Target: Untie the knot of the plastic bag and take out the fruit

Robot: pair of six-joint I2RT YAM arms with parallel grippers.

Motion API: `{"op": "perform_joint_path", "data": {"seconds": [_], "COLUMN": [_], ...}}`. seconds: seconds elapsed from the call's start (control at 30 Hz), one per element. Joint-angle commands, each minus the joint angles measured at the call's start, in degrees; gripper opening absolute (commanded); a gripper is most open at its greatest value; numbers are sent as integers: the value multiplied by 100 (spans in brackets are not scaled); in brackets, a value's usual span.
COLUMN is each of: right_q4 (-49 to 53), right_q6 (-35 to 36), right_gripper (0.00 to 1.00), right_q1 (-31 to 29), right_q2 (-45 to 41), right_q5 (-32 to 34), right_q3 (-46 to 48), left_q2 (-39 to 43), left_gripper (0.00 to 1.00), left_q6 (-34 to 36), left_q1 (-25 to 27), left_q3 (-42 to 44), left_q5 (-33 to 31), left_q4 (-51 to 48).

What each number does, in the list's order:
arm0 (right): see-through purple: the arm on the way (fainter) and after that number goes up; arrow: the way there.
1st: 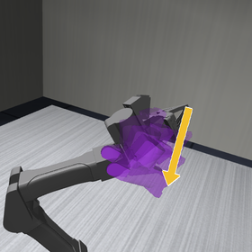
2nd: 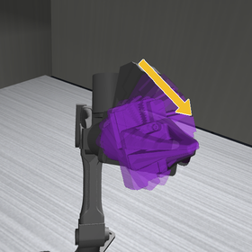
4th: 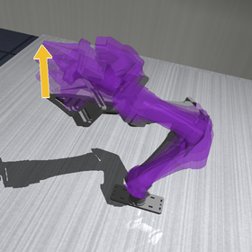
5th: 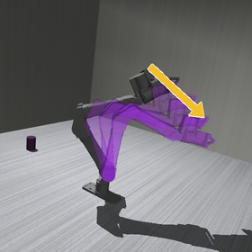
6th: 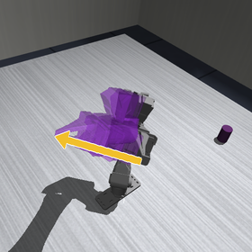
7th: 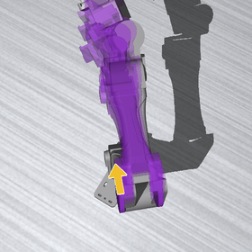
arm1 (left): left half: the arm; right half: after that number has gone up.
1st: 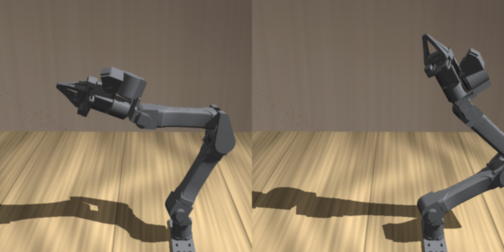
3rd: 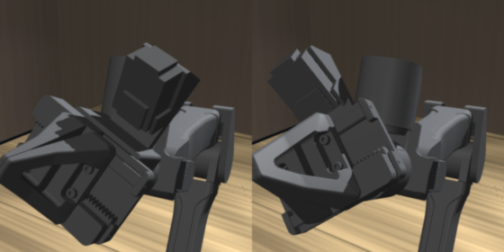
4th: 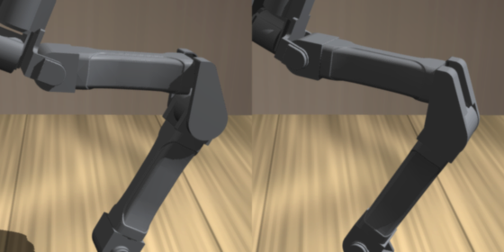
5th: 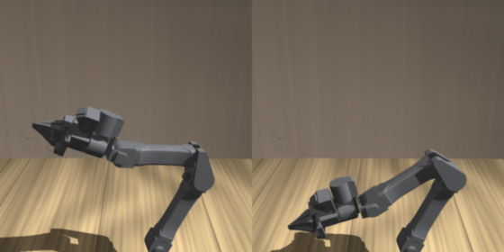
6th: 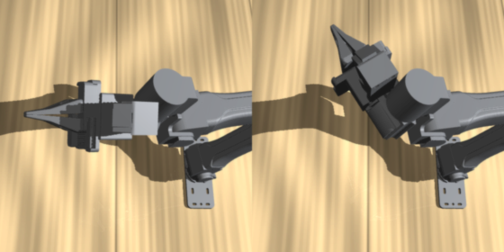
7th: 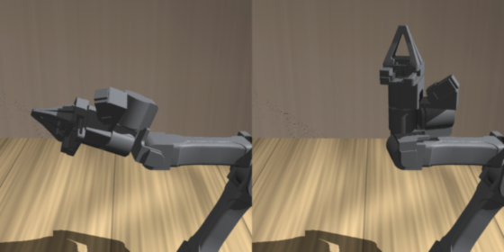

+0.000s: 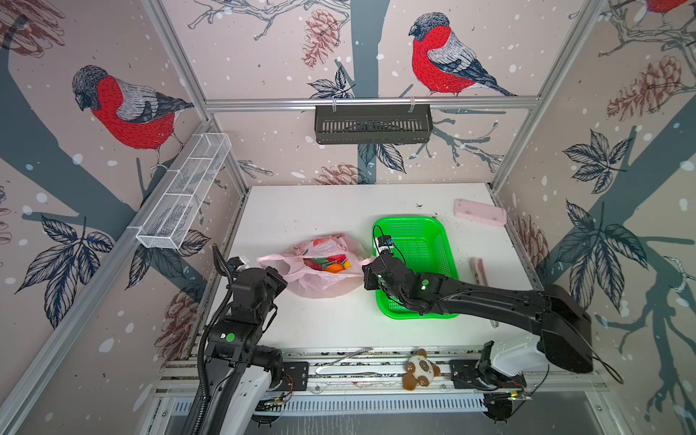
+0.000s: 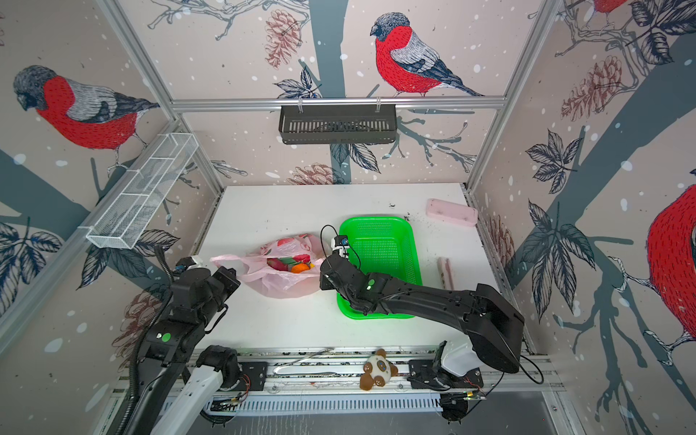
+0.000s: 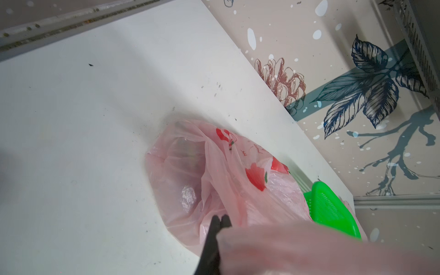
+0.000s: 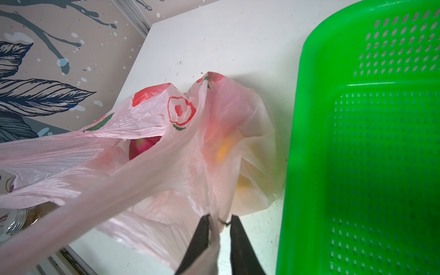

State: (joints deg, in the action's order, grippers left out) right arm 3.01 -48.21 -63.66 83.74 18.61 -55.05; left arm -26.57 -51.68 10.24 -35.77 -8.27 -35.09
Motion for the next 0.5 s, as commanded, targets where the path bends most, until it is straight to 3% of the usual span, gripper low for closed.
{"op": "perform_joint_path", "data": {"seconds": [0.0, 0.2, 0.47], "right_q4": [-30, 556, 1760], "right_q6": [-5, 5, 461], "right_gripper": [33, 49, 48], "right_q1": [-112, -486, -1314], "right_q2": [-132, -556, -1172], "right_q5": [-91, 349, 1489], "right_q3": [-65, -366, -1343], "left_q2": [83, 433, 510], "left_gripper": [0, 0, 0], "left_q6": [-145, -280, -290], "left_q1": [-13, -13, -13], "left_q3": [74, 392, 583], "left_q5": [368, 492, 607], "left_q4": [-45, 89, 311]}}
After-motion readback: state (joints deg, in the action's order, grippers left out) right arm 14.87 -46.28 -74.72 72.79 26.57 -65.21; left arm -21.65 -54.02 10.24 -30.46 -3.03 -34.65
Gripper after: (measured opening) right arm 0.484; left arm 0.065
